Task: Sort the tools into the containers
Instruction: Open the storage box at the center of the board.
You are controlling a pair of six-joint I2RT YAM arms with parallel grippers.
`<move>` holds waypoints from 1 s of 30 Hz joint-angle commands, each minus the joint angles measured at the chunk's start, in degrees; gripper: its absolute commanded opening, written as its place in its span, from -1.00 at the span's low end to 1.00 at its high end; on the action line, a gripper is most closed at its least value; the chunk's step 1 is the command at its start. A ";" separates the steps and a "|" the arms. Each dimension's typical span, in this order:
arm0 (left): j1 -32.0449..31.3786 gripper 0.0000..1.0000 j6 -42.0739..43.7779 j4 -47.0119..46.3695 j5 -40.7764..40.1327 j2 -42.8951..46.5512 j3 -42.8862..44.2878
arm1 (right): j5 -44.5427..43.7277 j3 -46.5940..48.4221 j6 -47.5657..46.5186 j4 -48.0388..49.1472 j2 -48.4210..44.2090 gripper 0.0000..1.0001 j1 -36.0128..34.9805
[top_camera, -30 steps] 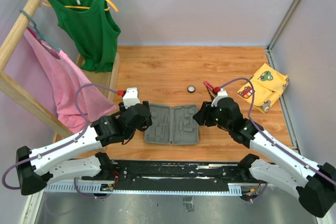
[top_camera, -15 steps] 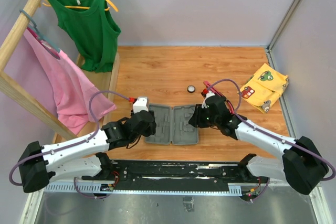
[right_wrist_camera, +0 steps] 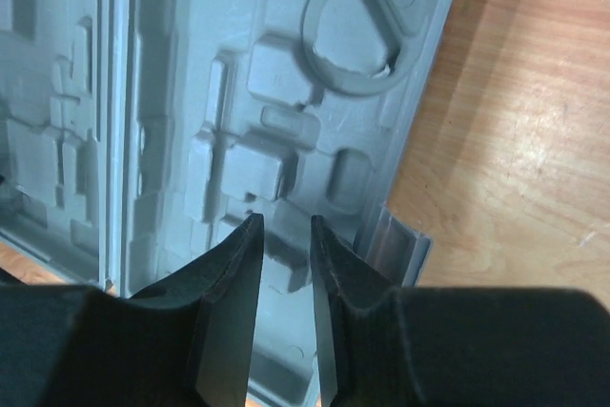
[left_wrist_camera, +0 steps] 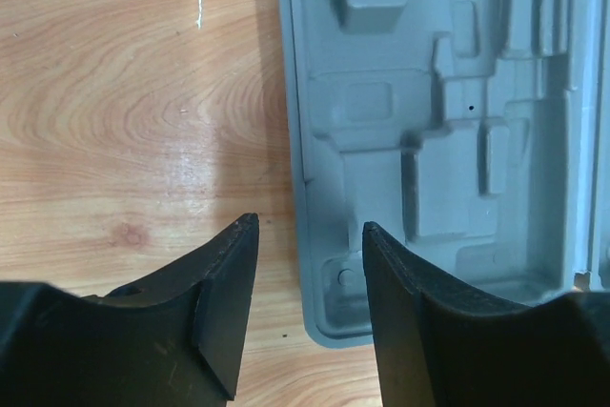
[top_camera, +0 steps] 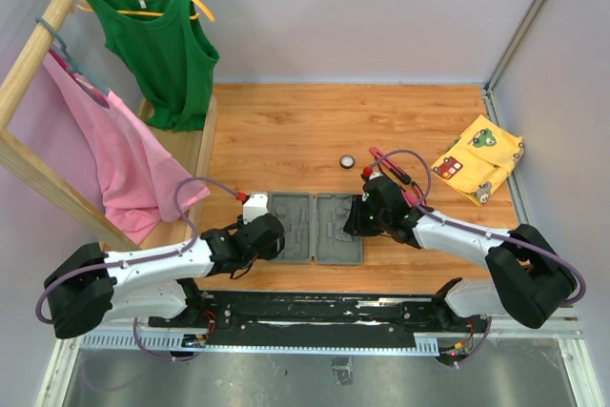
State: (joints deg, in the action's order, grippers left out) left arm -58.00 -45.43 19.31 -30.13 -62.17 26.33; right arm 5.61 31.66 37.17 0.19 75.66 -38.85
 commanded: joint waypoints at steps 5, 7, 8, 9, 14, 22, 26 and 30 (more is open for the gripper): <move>-0.27 0.02 -6.84 -1.68 -0.41 -6.59 -0.60 | -2.53 0.16 1.06 -0.01 2.75 -0.42 -1.31; -0.27 0.02 -7.80 -2.17 -0.17 -7.66 -0.87 | -2.61 0.16 1.11 0.03 2.91 -0.41 -1.31; -0.23 0.02 -8.14 -2.36 -0.19 -8.07 -0.93 | -2.62 0.11 1.07 0.01 3.06 -0.40 -1.24; -0.25 0.02 -8.36 -2.55 -0.15 -8.44 -0.97 | -2.66 0.20 1.07 0.03 3.20 -0.40 -1.23; -0.12 0.05 -8.31 -2.62 -1.06 -10.48 0.47 | -2.63 1.03 0.89 0.12 4.40 -0.39 -1.26; 5.69 0.06 -4.47 -5.47 1.09 -11.52 2.03 | -4.27 4.33 1.21 1.13 8.12 -0.35 -1.31; 7.36 0.06 -2.32 -6.36 1.77 -11.59 3.46 | -6.17 7.13 0.89 1.32 10.95 -0.32 -1.19; 7.37 0.06 -0.60 -6.72 2.67 -11.64 5.02 | -6.06 10.66 -0.20 0.56 13.66 -0.32 -1.19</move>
State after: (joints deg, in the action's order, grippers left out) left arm -51.00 -49.19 11.97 -28.32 -73.21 29.56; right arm 2.11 39.75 38.41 3.46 86.52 -38.85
